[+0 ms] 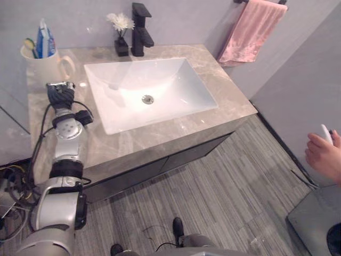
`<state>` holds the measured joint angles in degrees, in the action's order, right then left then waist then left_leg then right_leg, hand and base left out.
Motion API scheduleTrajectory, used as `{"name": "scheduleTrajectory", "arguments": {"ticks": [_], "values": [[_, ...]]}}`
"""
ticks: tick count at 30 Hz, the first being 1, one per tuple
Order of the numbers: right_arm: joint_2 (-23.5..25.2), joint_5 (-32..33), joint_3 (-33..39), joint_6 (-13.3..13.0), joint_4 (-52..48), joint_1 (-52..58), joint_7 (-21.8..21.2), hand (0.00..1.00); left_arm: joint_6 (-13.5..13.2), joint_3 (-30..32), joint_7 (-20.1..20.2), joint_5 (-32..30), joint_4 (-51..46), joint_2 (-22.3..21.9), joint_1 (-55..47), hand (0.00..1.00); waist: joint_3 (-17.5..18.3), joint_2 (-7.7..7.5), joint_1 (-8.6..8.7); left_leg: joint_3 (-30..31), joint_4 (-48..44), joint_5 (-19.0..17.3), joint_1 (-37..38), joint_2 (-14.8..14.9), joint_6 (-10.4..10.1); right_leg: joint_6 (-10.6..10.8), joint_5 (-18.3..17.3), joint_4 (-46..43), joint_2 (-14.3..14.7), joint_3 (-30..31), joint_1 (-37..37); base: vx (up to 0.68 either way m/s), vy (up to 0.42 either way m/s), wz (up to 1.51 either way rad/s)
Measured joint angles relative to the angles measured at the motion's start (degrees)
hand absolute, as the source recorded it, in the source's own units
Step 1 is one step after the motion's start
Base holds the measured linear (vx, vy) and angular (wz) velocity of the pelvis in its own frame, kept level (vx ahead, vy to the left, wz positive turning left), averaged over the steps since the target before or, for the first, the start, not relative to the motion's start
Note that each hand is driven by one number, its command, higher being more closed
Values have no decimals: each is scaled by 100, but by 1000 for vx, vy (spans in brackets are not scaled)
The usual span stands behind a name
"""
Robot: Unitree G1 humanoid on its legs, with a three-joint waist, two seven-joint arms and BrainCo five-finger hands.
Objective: Organize washtable
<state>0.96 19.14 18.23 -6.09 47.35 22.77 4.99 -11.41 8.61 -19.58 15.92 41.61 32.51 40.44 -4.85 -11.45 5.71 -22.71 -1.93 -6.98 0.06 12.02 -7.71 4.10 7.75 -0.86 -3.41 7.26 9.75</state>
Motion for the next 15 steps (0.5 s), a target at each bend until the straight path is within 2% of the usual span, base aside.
{"name": "scheduleTrajectory", "arguments": {"ticks": [3,7,9,11,15], "values": [[-4,1,-11,-3,-2,-4,-6,0,9,-15,70,15,140,126,205,100,-5,-1,5,70,-46,12,-83,148,-40,172,131,-3,115,117,56,-3,6,2],[-11,1,-16,-29,-17,-96,-32,0,24,-13,112,67,165,298,361,100,-37,-47,-7,77,-234,92,-161,254,-103,203,222,2,211,267,141,5,-5,-7],[-11,1,-33,-41,-22,-139,-59,0,56,-11,113,67,185,346,408,100,-118,-23,-5,61,-325,63,-195,265,-82,197,341,50,213,304,142,-59,20,-11],[-11,1,-38,-39,-18,-136,-63,0,76,-8,113,69,228,359,464,100,-170,26,-1,67,-541,-86,-347,321,-38,237,604,200,223,338,144,-94,36,-9],[-12,1,-38,-38,-18,-122,-66,0,195,-18,136,68,338,377,636,100,-214,-3,1,111,-888,-331,-557,362,-11,246,639,244,209,453,130,-68,18,-3]]}}
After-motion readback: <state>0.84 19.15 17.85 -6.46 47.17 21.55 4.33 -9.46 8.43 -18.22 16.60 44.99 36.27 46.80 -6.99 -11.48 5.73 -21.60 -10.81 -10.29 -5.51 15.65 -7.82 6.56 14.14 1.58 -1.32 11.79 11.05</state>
